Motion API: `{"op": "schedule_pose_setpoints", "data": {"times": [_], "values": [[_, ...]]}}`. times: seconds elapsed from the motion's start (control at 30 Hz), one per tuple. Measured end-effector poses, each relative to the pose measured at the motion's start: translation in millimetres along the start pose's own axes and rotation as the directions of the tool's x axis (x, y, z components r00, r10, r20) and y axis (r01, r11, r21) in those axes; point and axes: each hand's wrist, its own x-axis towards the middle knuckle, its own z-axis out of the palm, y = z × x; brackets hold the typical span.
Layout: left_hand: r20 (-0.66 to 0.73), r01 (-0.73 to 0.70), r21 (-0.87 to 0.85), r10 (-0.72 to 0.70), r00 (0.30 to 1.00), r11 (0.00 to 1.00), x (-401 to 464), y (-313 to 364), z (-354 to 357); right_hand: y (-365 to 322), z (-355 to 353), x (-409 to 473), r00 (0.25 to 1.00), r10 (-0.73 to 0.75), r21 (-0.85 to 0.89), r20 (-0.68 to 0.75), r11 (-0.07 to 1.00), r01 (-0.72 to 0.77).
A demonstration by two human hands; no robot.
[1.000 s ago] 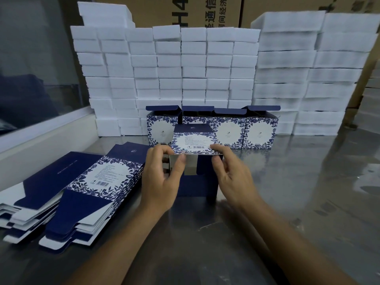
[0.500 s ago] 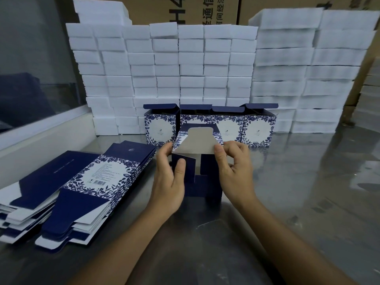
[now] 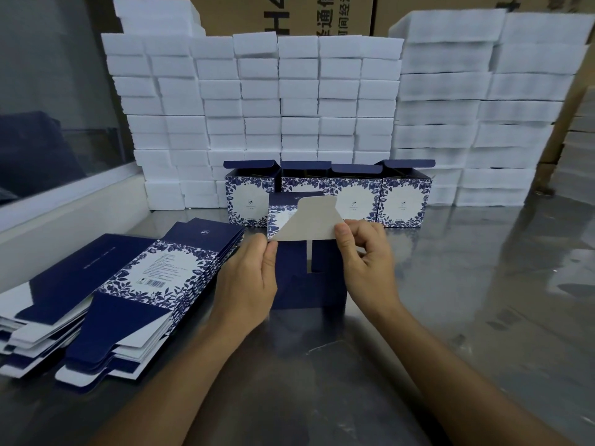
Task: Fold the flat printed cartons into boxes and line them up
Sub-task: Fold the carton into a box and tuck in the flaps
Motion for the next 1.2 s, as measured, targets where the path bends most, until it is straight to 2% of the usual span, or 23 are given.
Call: {"op": "schedule_pose_setpoints", "data": {"times": [0.17, 0.37, 0.77, 0.9, 1.03, 1.2], "values": [[0.039, -0.023, 0.029, 0.022, 0.999, 0.999, 0, -4, -1, -3, 2, -1, 1.0, -0.016, -0.002, 0.001, 1.0, 0.016], [0.26, 0.005, 0.129, -0.038, 0.965, 0.992, -5, -19, -3, -4, 1, -1, 1.0, -0.008, -0.009, 0.003, 1.0, 0.009], [0.25, -0.095, 0.199, 0.043, 0.967, 0.975, -9, -21, -1, -2, 1, 1, 1.0, 0.02, -0.023, 0.001, 1.0, -0.02], [0.366, -0.038, 0.195, -0.037, 0.93, 0.98, -10, -27, 1, 0, 0, 1, 0.999, 0.033, -0.007, -0.004, 0.999, -0.033], [0.481, -0.135, 0.384, -0.073, 0.874, 0.914, -8, -32, 8, -1, 0, 2, 0.999, 0.032, 0.006, -0.003, 0.999, -0.032], [0.519, -0.095, 0.383, -0.13, 0.845, 0.919, -8, -34, 7, -3, 0, 1, 0.999, 0.048, 0.008, 0.001, 0.999, -0.048]]}}
